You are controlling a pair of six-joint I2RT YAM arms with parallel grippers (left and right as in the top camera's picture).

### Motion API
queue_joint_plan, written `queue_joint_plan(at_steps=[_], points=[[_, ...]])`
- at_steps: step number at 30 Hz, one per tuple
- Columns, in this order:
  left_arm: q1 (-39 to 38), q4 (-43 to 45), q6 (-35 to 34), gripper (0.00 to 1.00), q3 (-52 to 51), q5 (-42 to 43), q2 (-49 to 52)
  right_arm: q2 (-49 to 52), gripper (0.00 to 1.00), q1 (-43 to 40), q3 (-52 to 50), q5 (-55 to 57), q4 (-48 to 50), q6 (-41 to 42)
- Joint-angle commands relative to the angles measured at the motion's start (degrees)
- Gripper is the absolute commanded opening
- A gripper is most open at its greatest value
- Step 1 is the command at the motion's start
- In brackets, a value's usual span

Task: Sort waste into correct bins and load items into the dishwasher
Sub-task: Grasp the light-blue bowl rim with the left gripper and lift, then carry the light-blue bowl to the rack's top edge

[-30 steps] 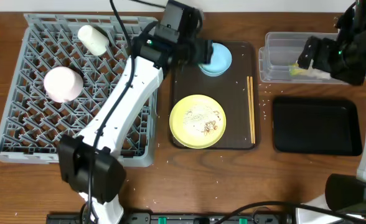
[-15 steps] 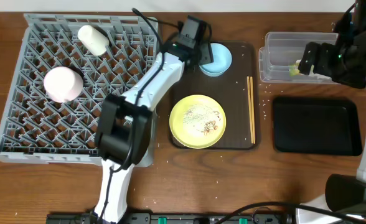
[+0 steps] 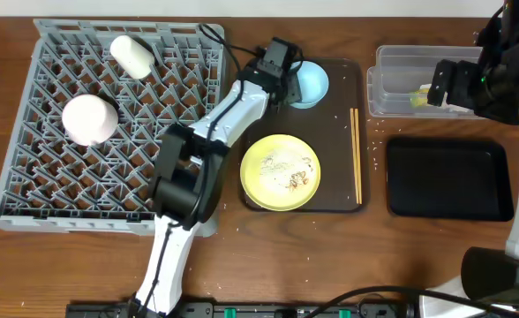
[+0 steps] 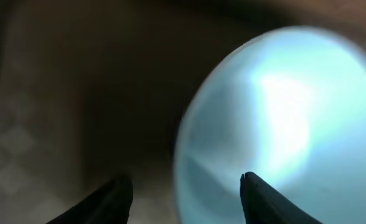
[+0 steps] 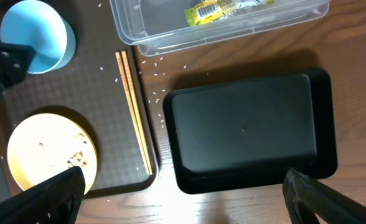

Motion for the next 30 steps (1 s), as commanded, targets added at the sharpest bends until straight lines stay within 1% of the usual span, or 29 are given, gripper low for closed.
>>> queue_joint_plan(at_steps=[1,3,5,10,12,17,22,26,28,30], points=[[0.0,0.0,-0.5,0.57,0.4,-0.9,1.8,-1.4,0.99,-0.1,0.1,1.0,0.1,-0.9],[0.0,-0.2,-0.5,0.53,0.4,-0.9,2.1,-1.4,0.99,-0.1,0.1,1.0,0.1,-0.9],[0.0,-0.4,-0.5,0.42,0.4,-0.9,2.0,-1.4,0.99,-0.1,0.1,1.0,0.1,-0.9],[0.0,-0.4,-0.5,0.08,0.4,-0.9,1.6,-1.4,0.99,-0.1,0.1,1.0,0.1,-0.9],[0.0,-0.4,0.5,0.08,0.4,-0.7,1.0,-1.4,0.99,-0.1,0.1,1.0,0.0,-0.9],[0.2,-0.4,7.3,0.07,0.4,-0.9,-2.7,-1.4,0.99,-0.1,0.1,1.0,-0.3,-0.9],[2.1,-0.6,11.5,0.07,0.4,-1.1,-9.1,-1.4,0.99,-0.1,0.1,1.0,-0.3,-0.9],[4.8,-3.3,18.2,0.08,0.4,-1.5,-15.2,-1.4,0.99,-0.1,0.1,1.0,-0.3,-0.9],[6.2,-6.2,21.5,0.07,0.4,-5.2,-18.3,-1.4,0.99,-0.1,0.1,1.0,-0.3,-0.9],[7.5,-9.8,24.9,0.07,0.4,-11.6,-21.3,-1.4,0.99,-0.1,0.1,1.0,-0.3,-0.9]])
